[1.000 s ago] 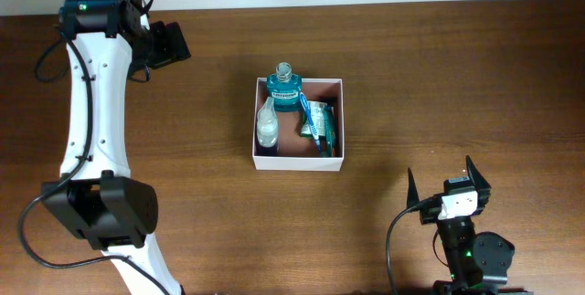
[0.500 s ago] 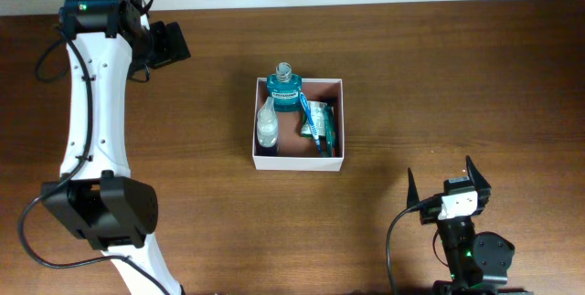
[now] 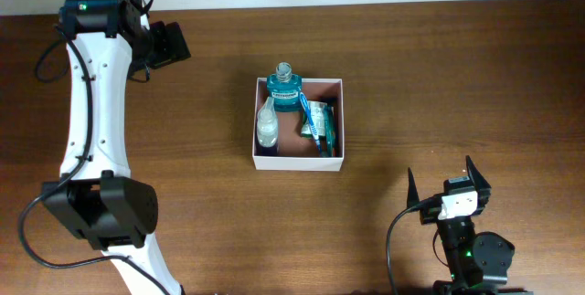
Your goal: Pack container
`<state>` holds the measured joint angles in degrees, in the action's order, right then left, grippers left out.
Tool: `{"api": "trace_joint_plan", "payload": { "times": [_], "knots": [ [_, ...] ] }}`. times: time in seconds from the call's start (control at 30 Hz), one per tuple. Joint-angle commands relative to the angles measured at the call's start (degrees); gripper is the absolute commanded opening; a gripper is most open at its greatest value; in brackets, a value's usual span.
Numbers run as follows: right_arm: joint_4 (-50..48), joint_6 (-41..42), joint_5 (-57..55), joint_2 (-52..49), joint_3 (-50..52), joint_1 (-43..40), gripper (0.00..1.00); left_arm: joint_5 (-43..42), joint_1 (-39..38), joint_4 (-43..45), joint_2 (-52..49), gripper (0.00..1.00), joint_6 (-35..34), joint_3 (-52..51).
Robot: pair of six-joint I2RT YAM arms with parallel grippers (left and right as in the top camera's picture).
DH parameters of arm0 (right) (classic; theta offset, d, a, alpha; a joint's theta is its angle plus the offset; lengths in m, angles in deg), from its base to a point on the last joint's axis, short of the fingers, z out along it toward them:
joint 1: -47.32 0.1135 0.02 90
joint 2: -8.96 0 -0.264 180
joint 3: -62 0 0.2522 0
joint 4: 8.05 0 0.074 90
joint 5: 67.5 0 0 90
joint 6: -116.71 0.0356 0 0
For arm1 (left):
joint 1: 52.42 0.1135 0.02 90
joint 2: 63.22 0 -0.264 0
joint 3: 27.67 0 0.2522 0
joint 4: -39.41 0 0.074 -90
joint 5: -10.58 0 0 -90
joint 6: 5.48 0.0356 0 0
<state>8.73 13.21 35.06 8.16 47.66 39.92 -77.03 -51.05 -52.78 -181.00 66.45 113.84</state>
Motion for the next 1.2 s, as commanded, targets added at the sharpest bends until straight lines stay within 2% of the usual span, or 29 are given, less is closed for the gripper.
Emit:
{"api": "trace_joint_plan", "payload": {
  "times": [0.0,0.5,0.63,0.83,1.17],
  "knots": [
    [0.44,0.42,-0.74,0.44,0.26,0.35,0.99,0.24,-0.2,-0.04,-0.24,0.99,-0.57,0.98],
    [0.42,0.42,-0.74,0.44,0.26,0.35,0.99,0.48,-0.44,-0.13,-0.28,0.99,-0.52,0.94],
    [0.42,0.42,-0.74,0.44,0.26,0.35,0.99,5.14,-1.03,-0.26,1.25,0.99,0.15,0.94],
    [0.44,0.42,-0.74,0.44,0.26,0.35,0.99,3.39,-2.12,0.85,10.56,0.99,0.07,0.94],
    [0.44,0.42,-0.74,0.44,0.26,0.35,0.99,3.41,-3.89,-0.72,34.45,0.99,0.07,0.94]
  ]
}}
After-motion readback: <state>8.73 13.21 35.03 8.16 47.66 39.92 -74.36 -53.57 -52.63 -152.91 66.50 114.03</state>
